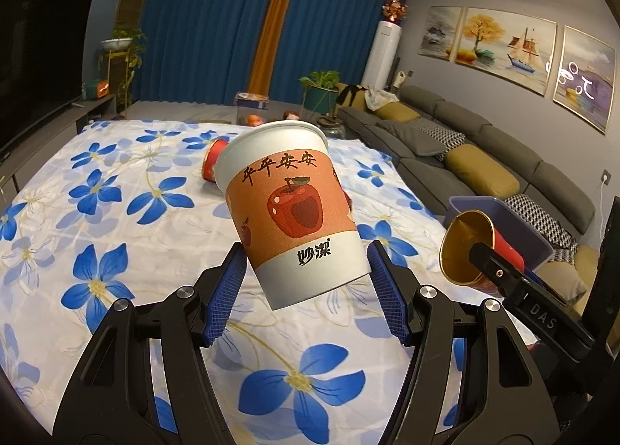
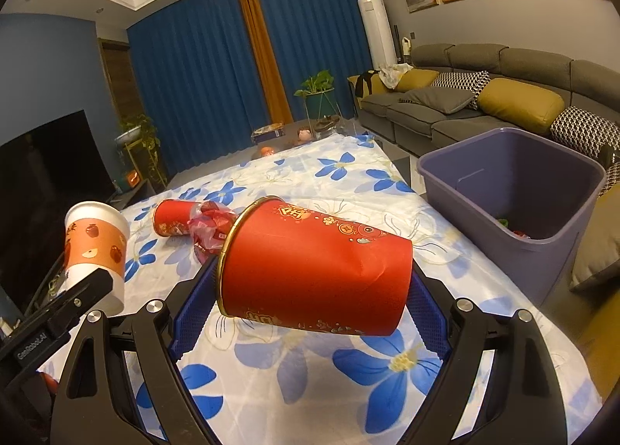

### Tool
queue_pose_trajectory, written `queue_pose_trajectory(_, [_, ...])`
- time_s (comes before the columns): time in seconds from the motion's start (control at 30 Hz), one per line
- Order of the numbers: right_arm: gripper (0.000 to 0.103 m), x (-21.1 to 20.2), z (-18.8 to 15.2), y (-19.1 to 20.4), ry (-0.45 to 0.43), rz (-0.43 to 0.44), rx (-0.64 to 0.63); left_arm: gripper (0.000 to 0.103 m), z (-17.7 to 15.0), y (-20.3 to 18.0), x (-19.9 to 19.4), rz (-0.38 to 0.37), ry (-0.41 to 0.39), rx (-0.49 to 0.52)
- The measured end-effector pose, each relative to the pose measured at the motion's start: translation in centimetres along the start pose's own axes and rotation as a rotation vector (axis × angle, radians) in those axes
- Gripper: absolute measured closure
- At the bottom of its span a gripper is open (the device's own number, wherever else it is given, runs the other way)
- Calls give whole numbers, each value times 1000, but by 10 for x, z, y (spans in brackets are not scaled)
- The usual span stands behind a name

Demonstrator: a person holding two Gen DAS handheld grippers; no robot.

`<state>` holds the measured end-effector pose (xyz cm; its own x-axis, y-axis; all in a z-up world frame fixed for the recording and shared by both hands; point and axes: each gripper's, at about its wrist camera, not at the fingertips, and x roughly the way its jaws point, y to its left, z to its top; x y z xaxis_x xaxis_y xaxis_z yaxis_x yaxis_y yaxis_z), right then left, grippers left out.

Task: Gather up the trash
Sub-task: 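Carry the red cup and apple-print cup over the purple bin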

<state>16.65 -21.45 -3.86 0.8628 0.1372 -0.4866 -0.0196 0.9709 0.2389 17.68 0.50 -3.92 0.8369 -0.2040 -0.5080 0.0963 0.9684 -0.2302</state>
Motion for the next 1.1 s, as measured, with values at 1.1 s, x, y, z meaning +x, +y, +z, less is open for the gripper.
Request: queue_pose_trajectory(1.1, [18,-22,39,-101,-98,-136,83,40,10,-108,43,-208,59,132])
